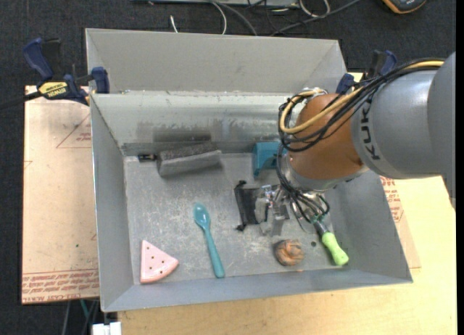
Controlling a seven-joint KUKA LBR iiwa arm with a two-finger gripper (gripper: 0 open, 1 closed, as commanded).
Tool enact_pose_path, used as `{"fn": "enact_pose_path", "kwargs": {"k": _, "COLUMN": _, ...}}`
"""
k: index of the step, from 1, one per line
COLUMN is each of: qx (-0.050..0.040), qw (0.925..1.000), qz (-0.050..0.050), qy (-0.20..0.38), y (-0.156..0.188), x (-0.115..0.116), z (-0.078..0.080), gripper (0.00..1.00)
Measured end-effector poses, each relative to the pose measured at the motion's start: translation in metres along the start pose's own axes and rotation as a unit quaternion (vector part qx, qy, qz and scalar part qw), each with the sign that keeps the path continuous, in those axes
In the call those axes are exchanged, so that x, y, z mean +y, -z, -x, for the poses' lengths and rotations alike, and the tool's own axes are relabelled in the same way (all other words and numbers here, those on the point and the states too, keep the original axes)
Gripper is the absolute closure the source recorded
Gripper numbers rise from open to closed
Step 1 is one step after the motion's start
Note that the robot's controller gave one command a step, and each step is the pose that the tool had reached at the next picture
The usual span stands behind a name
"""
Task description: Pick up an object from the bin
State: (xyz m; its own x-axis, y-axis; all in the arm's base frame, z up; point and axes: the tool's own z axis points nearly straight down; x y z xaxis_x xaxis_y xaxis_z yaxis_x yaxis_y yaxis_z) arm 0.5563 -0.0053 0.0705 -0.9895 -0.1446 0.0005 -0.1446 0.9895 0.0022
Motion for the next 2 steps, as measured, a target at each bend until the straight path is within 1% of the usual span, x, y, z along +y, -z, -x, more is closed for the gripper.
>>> {"fn": "enact_pose_path", "kwargs": {"k": 1, "qx": 0.0, "qw": 1.0, "qz": 0.0, "qy": 0.0, "y": 0.0, "x": 0.0, "z": 0.0, "gripper": 1.0}}
{"fn": "enact_pose_path", "kwargs": {"k": 2, "qx": -0.0006, "qw": 0.9963, "qz": -0.001, "qy": 0.086, "y": 0.0, "x": 0.012, "z": 0.009, "gripper": 1.0}}
